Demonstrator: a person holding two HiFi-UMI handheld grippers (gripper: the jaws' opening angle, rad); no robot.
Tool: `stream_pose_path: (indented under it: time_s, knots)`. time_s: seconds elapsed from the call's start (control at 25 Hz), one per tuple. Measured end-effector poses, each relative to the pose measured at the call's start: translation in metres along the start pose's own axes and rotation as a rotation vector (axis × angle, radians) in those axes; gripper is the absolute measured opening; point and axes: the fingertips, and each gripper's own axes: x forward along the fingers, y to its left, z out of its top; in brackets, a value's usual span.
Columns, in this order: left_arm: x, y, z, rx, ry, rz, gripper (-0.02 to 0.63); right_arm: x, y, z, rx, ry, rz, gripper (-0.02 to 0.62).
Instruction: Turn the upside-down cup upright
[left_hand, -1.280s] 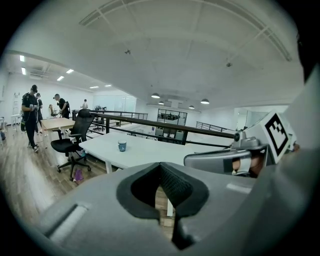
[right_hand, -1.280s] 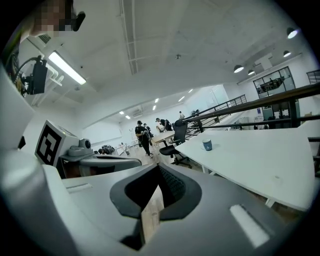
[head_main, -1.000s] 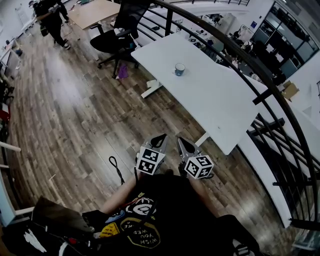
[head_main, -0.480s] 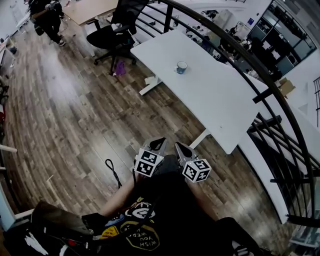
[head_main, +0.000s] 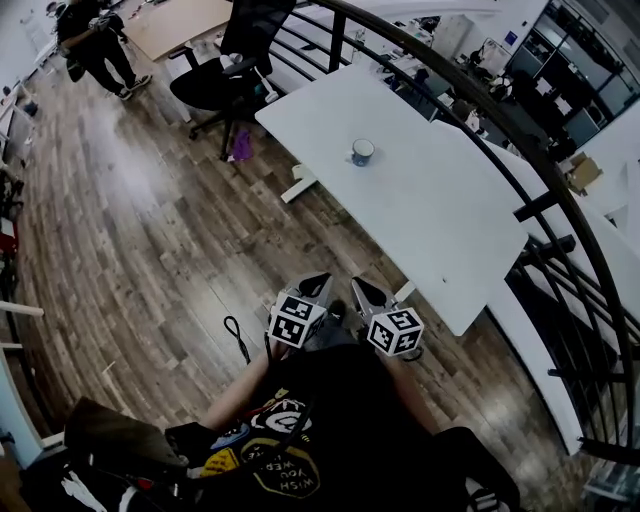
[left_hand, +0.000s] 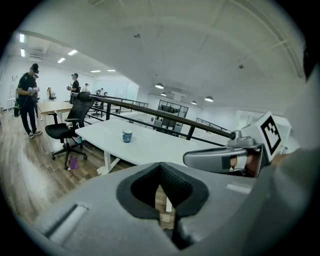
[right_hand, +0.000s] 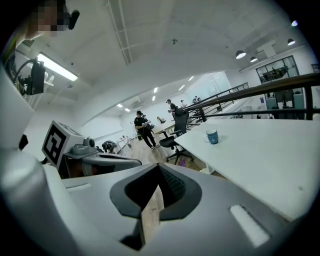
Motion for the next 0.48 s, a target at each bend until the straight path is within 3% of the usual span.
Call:
stream_pose_path:
  time_s: [0.12,0.28,0.48]
  knots:
    - [0.043,0.012,0.028,-0.014,0.023,-0.020,0.005,0.018,-0.036,0.021,-0.029,0.005,0.012,0.000]
    - [0.088,0.015,0.054,-0.045,0.022,-0.044,0.005,0.043,-0.082,0.022,-0.032,0.049,0.035,0.000]
    - [0.120,0.031,0.055,0.006,0.072,-0.017,0.005,0.072,-0.115,0.021,0.022,0.073,0.083,0.000]
